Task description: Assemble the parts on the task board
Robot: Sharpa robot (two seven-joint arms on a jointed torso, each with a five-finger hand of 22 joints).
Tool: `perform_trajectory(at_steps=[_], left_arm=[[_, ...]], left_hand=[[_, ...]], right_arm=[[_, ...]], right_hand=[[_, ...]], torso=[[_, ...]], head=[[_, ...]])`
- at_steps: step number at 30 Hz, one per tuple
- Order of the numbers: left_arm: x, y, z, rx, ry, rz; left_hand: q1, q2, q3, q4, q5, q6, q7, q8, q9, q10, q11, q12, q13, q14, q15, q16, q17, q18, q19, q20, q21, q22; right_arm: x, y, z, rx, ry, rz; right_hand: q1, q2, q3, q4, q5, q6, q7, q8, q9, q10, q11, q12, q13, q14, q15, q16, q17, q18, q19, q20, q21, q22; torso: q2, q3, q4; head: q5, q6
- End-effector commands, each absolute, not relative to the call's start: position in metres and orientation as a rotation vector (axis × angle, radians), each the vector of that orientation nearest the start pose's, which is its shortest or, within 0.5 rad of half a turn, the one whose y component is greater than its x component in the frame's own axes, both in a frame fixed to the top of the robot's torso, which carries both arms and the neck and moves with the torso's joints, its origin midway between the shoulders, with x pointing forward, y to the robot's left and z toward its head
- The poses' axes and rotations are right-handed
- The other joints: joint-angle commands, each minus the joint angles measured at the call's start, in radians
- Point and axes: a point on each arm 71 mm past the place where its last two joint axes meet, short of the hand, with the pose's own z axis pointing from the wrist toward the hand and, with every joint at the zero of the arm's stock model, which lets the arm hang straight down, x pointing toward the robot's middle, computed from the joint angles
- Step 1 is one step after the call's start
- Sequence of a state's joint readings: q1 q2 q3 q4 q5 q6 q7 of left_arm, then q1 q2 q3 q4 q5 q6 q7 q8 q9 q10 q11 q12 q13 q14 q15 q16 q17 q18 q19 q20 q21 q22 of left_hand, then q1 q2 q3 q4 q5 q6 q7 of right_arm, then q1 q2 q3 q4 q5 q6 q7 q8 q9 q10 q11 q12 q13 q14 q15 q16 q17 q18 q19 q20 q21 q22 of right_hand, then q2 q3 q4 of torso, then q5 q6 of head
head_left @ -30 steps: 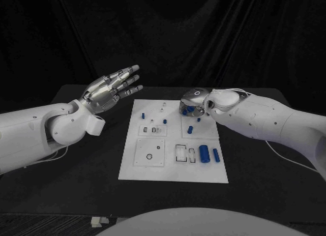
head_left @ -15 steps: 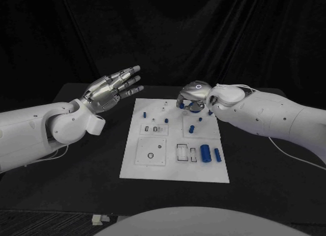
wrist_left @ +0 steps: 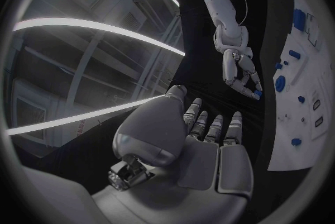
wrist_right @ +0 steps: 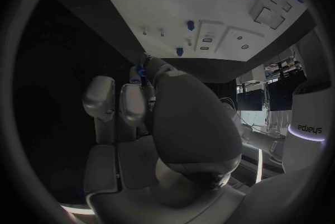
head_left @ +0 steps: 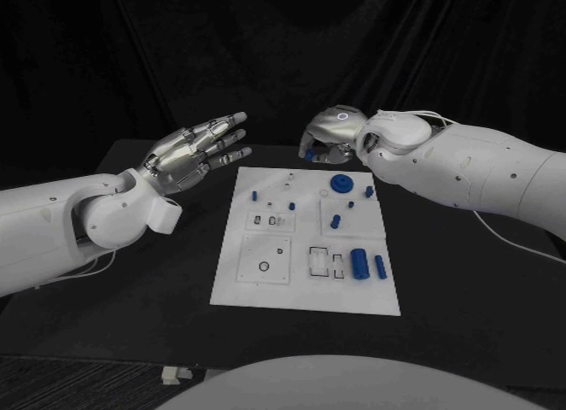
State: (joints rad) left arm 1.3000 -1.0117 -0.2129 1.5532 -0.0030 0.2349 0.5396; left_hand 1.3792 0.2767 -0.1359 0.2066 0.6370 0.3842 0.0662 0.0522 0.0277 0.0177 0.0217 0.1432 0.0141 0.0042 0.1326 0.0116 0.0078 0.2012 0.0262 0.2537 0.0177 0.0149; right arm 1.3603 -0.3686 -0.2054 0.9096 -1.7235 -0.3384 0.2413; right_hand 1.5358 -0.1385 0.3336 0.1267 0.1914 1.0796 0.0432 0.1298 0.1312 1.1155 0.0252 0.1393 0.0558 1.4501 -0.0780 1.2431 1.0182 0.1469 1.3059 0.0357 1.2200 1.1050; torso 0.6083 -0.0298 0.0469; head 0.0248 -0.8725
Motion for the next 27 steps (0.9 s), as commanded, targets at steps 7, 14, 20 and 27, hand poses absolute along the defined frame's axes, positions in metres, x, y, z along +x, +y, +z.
perform_trajectory(at_steps=[7, 14, 20, 27], left_arm=[[0.454, 0.267, -0.170, -0.935, 1.518, -1.938], [0.453, 0.266, -0.166, -0.927, 1.513, -1.944], [0.453, 0.262, -0.164, -0.916, 1.509, -1.961], [0.453, 0.261, -0.163, -0.914, 1.507, -1.964]], left_hand=[[0.014, -0.017, 0.038, -0.007, 0.019, 0.015, 0.001, 0.017, 0.019, 0.002, 0.011, 0.021, 0.012, 0.010, 0.009, 0.013, 0.002, -0.022, 0.007, 0.001, 0.011, 0.003], [0.015, -0.018, 0.040, -0.006, 0.021, 0.017, 0.004, 0.018, 0.019, 0.005, 0.015, 0.027, 0.013, 0.012, 0.011, 0.016, 0.002, -0.022, 0.009, 0.002, 0.013, 0.004], [0.016, -0.019, 0.041, -0.006, 0.022, 0.012, 0.005, 0.017, 0.018, 0.006, 0.018, 0.029, 0.014, 0.012, 0.012, 0.017, 0.003, -0.022, 0.009, 0.003, 0.013, 0.004], [0.017, -0.019, 0.042, -0.006, 0.023, 0.008, 0.005, 0.016, 0.018, 0.006, 0.017, 0.029, 0.014, 0.012, 0.013, 0.017, 0.003, -0.022, 0.010, 0.003, 0.013, 0.004]], right_arm=[[0.585, -0.104, -0.168, -0.737, 1.531, 0.477], [0.588, -0.104, -0.171, -0.715, 1.574, 0.460], [0.589, -0.105, -0.174, -0.698, 1.573, 0.451], [0.588, -0.105, -0.179, -0.692, 1.577, 0.452]], right_hand=[[-0.004, 0.017, 0.021, 0.005, -0.012, 0.031, 0.014, 0.034, 0.056, 0.061, -0.014, 0.018, 0.021, 0.001, 0.001, 0.005, 0.005, -0.042, 0.001, 0.000, 0.026, 0.020], [-0.007, 0.018, 0.021, 0.006, -0.017, 0.022, 0.016, 0.028, 0.056, 0.055, -0.010, 0.009, 0.018, -0.001, 0.003, 0.004, 0.003, -0.042, -0.001, 0.001, 0.024, 0.021], [-0.008, 0.017, 0.021, 0.006, -0.019, 0.020, 0.017, 0.026, 0.057, 0.054, -0.010, 0.006, 0.017, -0.001, 0.004, 0.004, 0.004, -0.042, 0.000, 0.001, 0.025, 0.024], [-0.008, 0.017, 0.021, 0.006, -0.020, 0.019, 0.018, 0.025, 0.057, 0.054, -0.009, 0.006, 0.017, -0.001, 0.004, 0.005, 0.005, -0.043, 0.002, 0.002, 0.028, 0.028]], torso=[[0.037, -0.0063, 0.0219], [0.061, -0.0063, 0.0415], [0.072, -0.0055, 0.0607], [0.076, -0.0102, 0.0711]], head=[[0.006, 0.021], [-0.009, 0.048], [-0.020, 0.063], [-0.030, 0.069]])
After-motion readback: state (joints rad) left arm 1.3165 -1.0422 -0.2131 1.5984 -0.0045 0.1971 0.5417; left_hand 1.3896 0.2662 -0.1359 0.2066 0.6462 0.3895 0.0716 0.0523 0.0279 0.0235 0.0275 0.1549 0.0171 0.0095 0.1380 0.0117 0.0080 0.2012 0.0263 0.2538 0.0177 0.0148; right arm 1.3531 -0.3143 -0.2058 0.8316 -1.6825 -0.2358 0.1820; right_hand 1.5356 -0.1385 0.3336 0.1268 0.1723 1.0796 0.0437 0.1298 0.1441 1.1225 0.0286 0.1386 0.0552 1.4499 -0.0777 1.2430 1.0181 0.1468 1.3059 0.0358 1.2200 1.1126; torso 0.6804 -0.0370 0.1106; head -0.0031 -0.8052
